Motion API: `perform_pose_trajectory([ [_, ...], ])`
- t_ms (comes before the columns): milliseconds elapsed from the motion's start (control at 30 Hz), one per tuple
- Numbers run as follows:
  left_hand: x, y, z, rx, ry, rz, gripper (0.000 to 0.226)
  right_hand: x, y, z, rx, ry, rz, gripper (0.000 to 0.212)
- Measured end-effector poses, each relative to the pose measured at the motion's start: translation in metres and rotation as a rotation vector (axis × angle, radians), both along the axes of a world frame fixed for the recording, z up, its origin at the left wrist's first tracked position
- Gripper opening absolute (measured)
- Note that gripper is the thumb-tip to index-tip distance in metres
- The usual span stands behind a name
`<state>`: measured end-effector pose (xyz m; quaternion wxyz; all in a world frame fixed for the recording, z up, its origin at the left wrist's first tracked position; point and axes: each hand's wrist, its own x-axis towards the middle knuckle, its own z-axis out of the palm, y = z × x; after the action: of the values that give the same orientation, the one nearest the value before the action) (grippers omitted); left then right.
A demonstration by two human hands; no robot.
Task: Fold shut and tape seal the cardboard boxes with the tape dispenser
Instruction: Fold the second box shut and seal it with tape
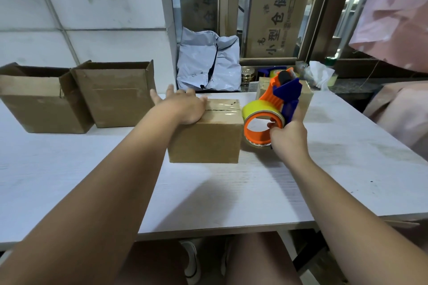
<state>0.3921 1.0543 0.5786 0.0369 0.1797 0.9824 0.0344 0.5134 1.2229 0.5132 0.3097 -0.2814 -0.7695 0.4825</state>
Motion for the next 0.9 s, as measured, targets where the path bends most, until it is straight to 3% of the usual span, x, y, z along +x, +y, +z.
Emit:
perform_pose_trajectory([
  [200, 0.003, 0.007, 0.0, 0.009, -0.024, -0.29, 0.056, -0.014, -0.014, 0.003, 0.053, 0.013, 0.093, 0.072],
  [633, 0.001, 0.004, -0.003, 0.046, -0.019, -0.247, 0.053, -0.027, -0.002, 0.004, -0.077, 0.011, 0.234, 0.068],
  [800, -0.001, 0.002, -0.002, 0.039, -0.023, -0.263, 0.053, -0.021, 0.01, 0.002, 0.034, -0.023, 0.245, 0.067],
  [900, -0.001, 0.003, -0.002, 0.037, -0.019, -0.277, 0.053, -0.016, 0.014, 0.01, 0.205, -0.043, 0.221, 0.061],
])
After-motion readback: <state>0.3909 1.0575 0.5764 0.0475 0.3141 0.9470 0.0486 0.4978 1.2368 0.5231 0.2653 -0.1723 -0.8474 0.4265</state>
